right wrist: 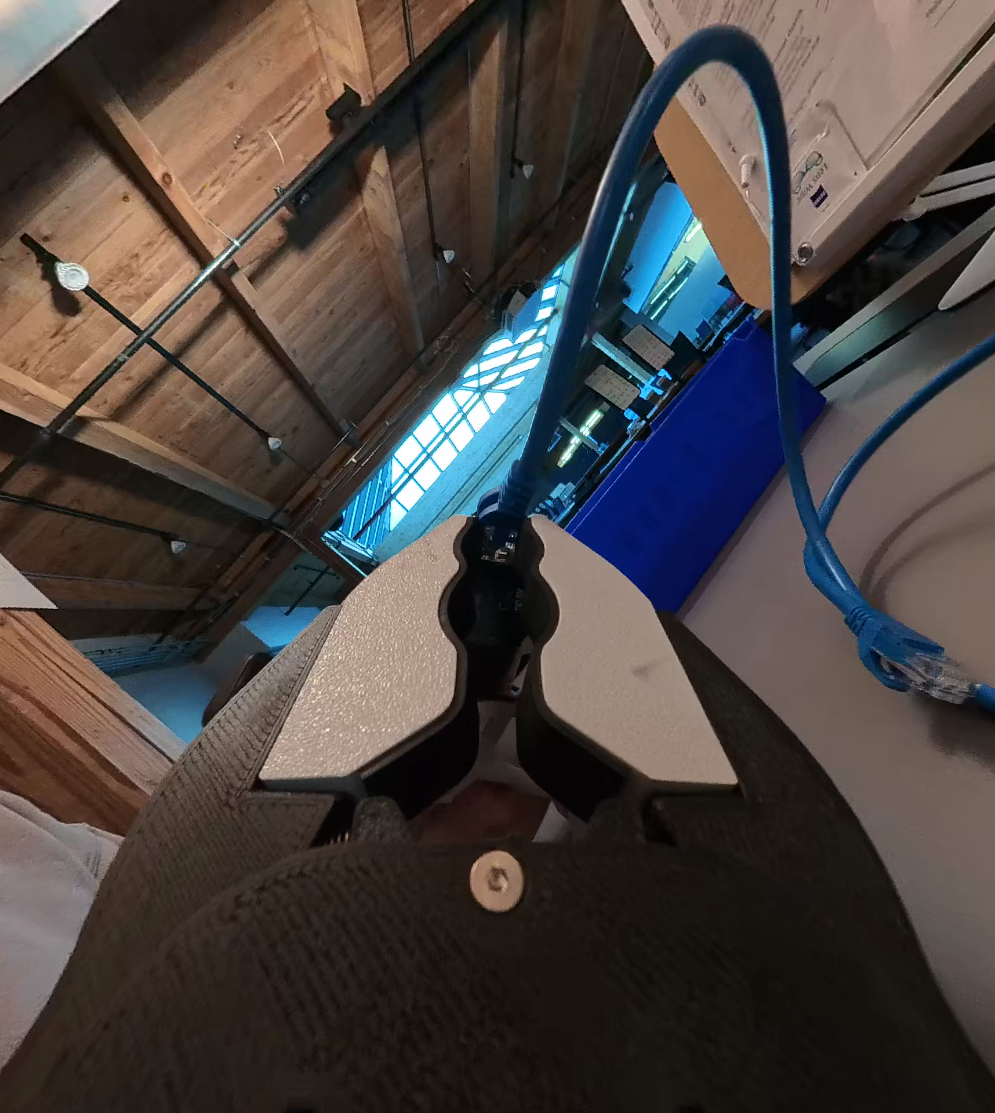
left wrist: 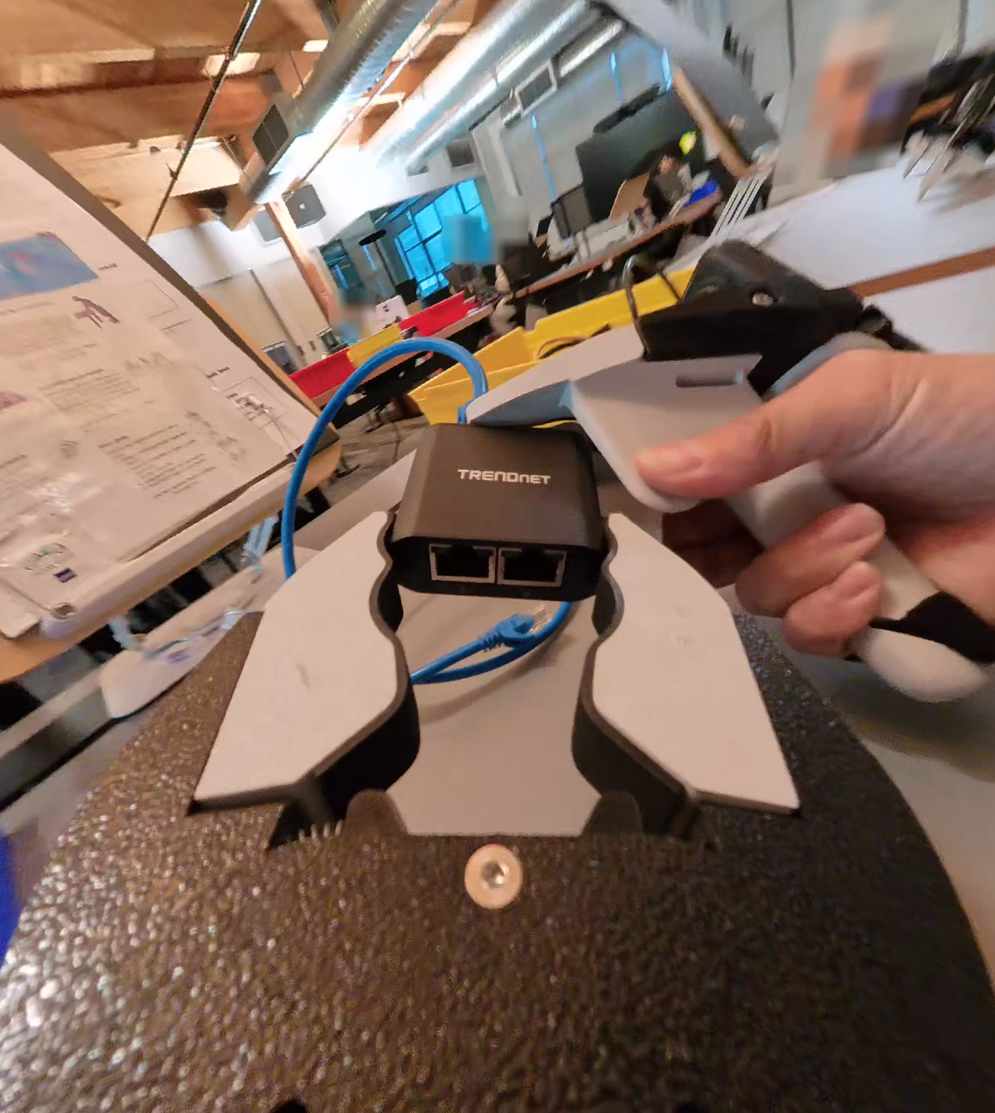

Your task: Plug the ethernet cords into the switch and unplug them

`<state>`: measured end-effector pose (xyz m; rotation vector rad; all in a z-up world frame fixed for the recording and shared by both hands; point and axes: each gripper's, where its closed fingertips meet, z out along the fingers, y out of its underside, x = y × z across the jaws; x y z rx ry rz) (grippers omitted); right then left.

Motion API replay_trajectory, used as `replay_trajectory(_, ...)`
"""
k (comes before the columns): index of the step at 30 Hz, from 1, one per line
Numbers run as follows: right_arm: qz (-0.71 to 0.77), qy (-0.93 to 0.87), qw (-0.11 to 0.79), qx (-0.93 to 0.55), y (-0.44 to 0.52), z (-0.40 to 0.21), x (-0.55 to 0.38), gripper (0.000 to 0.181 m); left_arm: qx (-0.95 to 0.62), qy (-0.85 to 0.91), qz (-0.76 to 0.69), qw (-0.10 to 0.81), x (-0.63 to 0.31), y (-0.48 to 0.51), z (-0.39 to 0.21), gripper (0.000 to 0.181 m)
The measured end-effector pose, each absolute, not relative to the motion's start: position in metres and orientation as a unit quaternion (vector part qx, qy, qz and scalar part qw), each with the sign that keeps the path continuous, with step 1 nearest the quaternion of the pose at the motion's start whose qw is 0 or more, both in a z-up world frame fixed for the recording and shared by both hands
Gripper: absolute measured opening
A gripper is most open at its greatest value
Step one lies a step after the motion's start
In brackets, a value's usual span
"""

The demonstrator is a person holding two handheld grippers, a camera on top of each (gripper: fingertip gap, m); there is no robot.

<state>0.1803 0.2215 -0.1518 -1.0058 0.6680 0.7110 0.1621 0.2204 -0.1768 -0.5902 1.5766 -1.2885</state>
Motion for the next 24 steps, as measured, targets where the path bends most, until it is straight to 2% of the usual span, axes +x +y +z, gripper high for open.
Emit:
replay_trajectory(5, 0.312, 0.302, 0.762, -0.48, 0.223, -0.152, 0.179, 0.013, -0.264, 0.627, -0.588, 0.438, 0.16, 0.22, -0.174, 0.061)
replay_trajectory(9, 0.318, 0.302, 0.77, -0.464, 0.22, -0.15, 0.183, 0.013, -0.215, 0.658, -0.476, 0.542, 0.162, 0.225, -0.178, 0.061)
replay_trajectory(14, 0.268, 0.285, 0.787, -0.477, 0.192, -0.137, 0.203, 0.013, -0.274, 0.604, -0.555, 0.503, 0.16, 0.252, -0.163, 0.061)
replay_trajectory(21, 0.072, 0.194, 0.772, -0.601, 0.129, -0.07, 0.216, 0.013, -0.296, 0.6, -0.559, 0.49, 0.161, 0.27, -0.168, 0.061)
replay_trajectory(24, 0.041, 0.178, 0.758, -0.627, 0.086, -0.042, 0.229, 0.013, -0.289, 0.608, -0.558, 0.485, 0.161, 0.264, -0.17, 0.061)
